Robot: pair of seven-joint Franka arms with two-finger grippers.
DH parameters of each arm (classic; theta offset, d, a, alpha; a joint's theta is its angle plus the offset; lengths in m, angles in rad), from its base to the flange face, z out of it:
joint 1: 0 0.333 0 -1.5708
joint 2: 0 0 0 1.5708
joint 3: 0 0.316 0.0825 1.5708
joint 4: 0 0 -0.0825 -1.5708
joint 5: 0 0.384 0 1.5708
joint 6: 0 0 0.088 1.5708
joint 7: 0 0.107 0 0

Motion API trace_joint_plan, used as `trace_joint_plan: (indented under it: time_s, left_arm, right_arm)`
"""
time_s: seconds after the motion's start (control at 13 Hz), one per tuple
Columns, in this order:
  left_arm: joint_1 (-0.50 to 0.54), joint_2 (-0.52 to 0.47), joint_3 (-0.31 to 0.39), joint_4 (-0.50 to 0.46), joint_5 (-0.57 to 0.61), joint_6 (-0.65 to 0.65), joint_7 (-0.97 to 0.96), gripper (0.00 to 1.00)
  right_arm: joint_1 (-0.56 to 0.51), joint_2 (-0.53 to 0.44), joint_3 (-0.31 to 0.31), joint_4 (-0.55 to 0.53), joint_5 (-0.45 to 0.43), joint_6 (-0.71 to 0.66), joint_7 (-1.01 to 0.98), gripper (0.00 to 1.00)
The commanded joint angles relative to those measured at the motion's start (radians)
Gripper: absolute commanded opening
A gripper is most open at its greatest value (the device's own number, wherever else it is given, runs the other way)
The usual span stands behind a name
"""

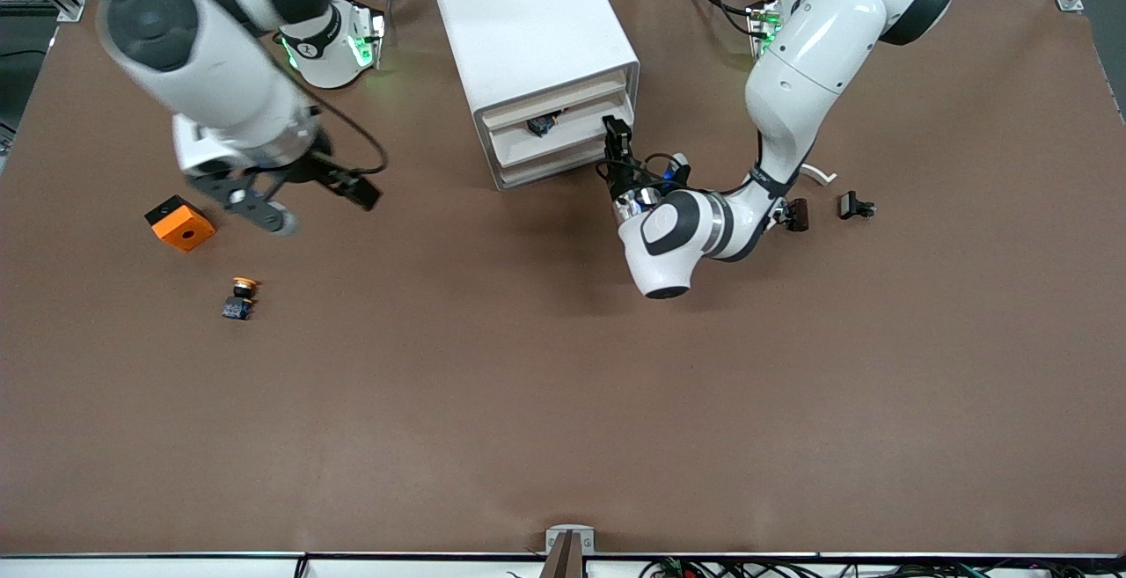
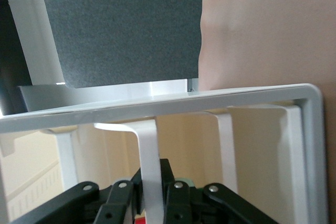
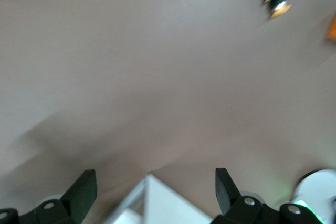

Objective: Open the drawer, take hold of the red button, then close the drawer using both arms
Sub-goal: 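Grasp the red push button inside the open drawer with the right gripper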

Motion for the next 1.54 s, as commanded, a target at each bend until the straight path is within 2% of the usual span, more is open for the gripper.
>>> trace_joint_plan:
  time_s: [0.0,0.38,0.69,0.92,1.0,1.08,1.15,1.23,1.31,1.46]
  left_arm:
    - [-0.003,0.010,0.069,0.036,-0.016,0.046,0.021,0.03]
    - [0.069,0.033,0.097,0.134,-0.029,0.059,0.021,0.04]
    - [0.111,0.028,0.097,0.154,-0.029,0.065,0.021,0.04]
    - [0.117,0.028,0.097,0.159,-0.029,0.066,0.021,0.08]
    - [0.115,0.028,0.097,0.157,-0.030,0.071,0.021,0.14]
    - [0.115,0.028,0.097,0.157,-0.029,0.072,0.022,0.32]
    - [0.114,0.028,0.095,0.159,-0.030,0.074,0.024,0.60]
    - [0.112,0.028,0.095,0.157,-0.030,0.080,0.024,0.83]
    - [0.109,0.028,0.095,0.157,-0.029,0.080,0.024,0.98]
    - [0.111,0.024,0.095,0.159,-0.029,0.082,0.027,1.00]
  right_arm:
    - [0.112,0.041,-0.014,-0.022,0.018,0.092,0.195,1.00]
    - [0.254,0.149,-0.014,-0.022,0.021,0.255,0.439,1.00]
    - [0.347,0.221,-0.014,-0.021,0.021,0.367,0.590,1.00]
    - [0.396,0.265,-0.015,-0.016,0.020,0.415,0.626,1.00]
    - [0.409,0.278,-0.015,-0.013,0.009,0.415,0.626,1.00]
    - [0.421,0.293,-0.015,-0.012,0.004,0.422,0.624,1.00]
    - [0.427,0.302,-0.017,-0.013,0.004,0.441,0.624,1.00]
    - [0.429,0.314,-0.017,-0.013,0.000,0.442,0.624,1.00]
    - [0.432,0.322,-0.017,-0.013,-0.014,0.450,0.624,1.00]
    - [0.438,0.340,-0.017,-0.010,-0.029,0.458,0.624,1.00]
